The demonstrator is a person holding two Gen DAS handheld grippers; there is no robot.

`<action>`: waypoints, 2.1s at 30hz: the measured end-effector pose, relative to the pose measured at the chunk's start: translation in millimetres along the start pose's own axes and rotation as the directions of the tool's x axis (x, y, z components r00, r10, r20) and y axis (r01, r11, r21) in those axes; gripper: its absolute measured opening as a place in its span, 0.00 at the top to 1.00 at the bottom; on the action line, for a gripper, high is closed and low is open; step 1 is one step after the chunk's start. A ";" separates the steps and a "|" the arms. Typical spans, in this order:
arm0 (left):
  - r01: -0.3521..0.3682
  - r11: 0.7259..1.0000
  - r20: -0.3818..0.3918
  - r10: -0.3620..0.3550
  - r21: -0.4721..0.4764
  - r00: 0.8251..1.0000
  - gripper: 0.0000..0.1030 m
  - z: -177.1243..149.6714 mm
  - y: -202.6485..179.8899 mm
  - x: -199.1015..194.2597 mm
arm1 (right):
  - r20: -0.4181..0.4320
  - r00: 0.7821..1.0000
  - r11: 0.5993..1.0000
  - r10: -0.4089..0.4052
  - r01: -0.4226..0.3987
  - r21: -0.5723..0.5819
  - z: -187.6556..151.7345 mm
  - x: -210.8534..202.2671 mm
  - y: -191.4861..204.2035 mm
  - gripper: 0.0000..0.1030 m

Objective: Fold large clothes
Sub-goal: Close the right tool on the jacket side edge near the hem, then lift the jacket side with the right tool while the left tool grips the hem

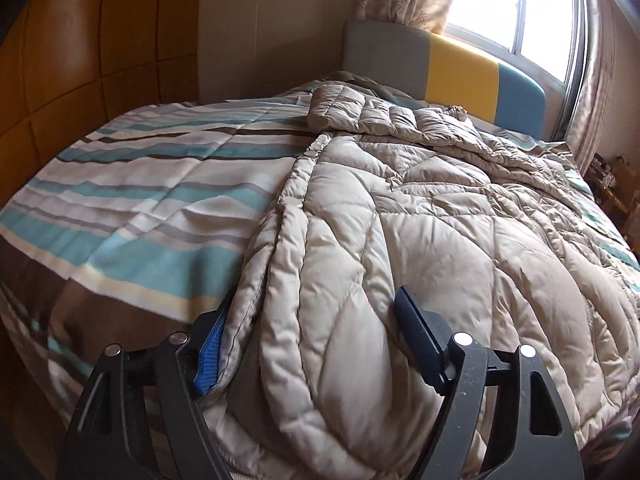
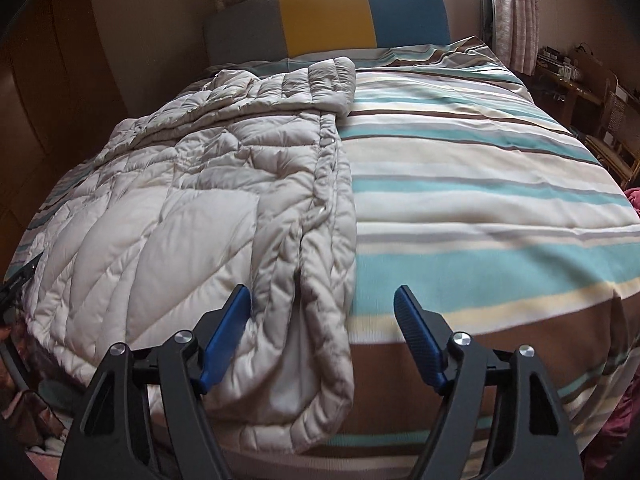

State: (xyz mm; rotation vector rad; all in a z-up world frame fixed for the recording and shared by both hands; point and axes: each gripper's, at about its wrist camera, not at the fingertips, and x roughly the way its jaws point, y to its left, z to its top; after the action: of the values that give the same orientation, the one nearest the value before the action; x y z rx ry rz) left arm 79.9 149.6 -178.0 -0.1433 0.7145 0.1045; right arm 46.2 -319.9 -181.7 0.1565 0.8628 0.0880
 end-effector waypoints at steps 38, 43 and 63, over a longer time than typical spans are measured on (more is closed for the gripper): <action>0.148 0.988 0.204 -0.137 -0.039 0.969 0.84 173.1 -58.3 34.2 | 0.270 0.947 0.970 0.176 -0.213 0.117 172.7 29.5 6.9 0.87; 0.145 0.987 0.163 -0.133 -0.066 0.978 0.84 200.2 -63.3 71.6 | 0.249 0.952 0.967 0.177 -0.216 0.137 203.8 62.2 6.1 0.87; 0.214 0.923 0.050 -0.209 -0.320 0.977 0.10 240.3 -24.8 172.9 | 0.242 0.956 0.923 0.164 -0.235 0.303 249.0 172.8 -12.1 0.39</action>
State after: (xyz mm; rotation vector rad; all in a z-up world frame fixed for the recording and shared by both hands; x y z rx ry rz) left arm 368.2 173.2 -110.2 -0.5340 0.6587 0.0150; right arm 348.0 -332.9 -153.9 0.5610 0.6390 0.1161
